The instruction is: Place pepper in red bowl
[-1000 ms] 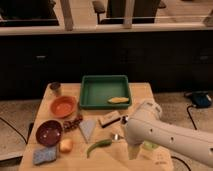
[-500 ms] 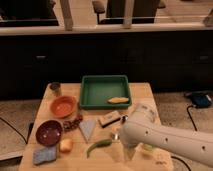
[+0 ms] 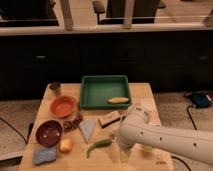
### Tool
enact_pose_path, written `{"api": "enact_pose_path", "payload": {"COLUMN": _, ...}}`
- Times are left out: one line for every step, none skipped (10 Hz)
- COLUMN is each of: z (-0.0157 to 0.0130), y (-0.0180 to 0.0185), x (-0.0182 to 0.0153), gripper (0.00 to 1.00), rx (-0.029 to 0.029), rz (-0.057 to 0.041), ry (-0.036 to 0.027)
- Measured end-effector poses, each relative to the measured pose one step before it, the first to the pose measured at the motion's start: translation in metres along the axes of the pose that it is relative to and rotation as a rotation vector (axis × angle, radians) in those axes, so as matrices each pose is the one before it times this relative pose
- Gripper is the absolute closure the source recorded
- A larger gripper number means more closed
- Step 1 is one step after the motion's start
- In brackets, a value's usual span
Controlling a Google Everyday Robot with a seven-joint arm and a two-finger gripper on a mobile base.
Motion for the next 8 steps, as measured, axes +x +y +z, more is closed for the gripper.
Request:
{"api": "enact_pose_path", "payload": {"z": 0.00421, "y": 0.00086, "x": -0.00032, "gripper": 0.2, "rx": -0.0011, "rz": 0.00038, "ry": -0.00428}}
{"api": "enact_pose_path", "payload": {"z": 0.00327, "y": 0.00135, "x": 0.00031, "gripper": 0.2, "rx": -0.00246, "rz": 0.00225, "ry": -0.00381}}
{"api": "enact_pose_path", "payload": {"z": 0.00559, "y": 0.0004, "x": -0.00178, "gripper": 0.2, "rx": -0.0036, "rz": -0.00244, "ry": -0.00785}}
{"api": "enact_pose_path", "payload": {"z": 0.00382, "y": 0.00053, "x": 0.00046, "gripper": 0.2, "rx": -0.00257, "rz": 0.00282, "ry": -0.00609}}
{"api": "enact_pose_path", "payload": {"z": 0.00464, "y": 0.00115, "x": 0.00093, "gripper": 0.2, "rx": -0.00404, "rz": 0.00426, "ry": -0.00743}}
{"api": "enact_pose_path", "payload": {"z": 0.00456, "y": 0.00122, "x": 0.00087, "gripper": 0.2, "rx": -0.0029, "rz": 0.00095, "ry": -0.00622}}
{"api": "enact_pose_path", "payload": {"z": 0.00139, "y": 0.00048, "x": -0.0001, "gripper": 0.2, "rx": 0.00052, "rz": -0.00375, "ry": -0.00517}}
{"api": "enact_pose_path", "payload": {"z": 0.00098, "y": 0.00165, "x": 0.00159, "gripper": 0.2, "rx": -0.00081, "rz": 0.001, "ry": -0.00407}}
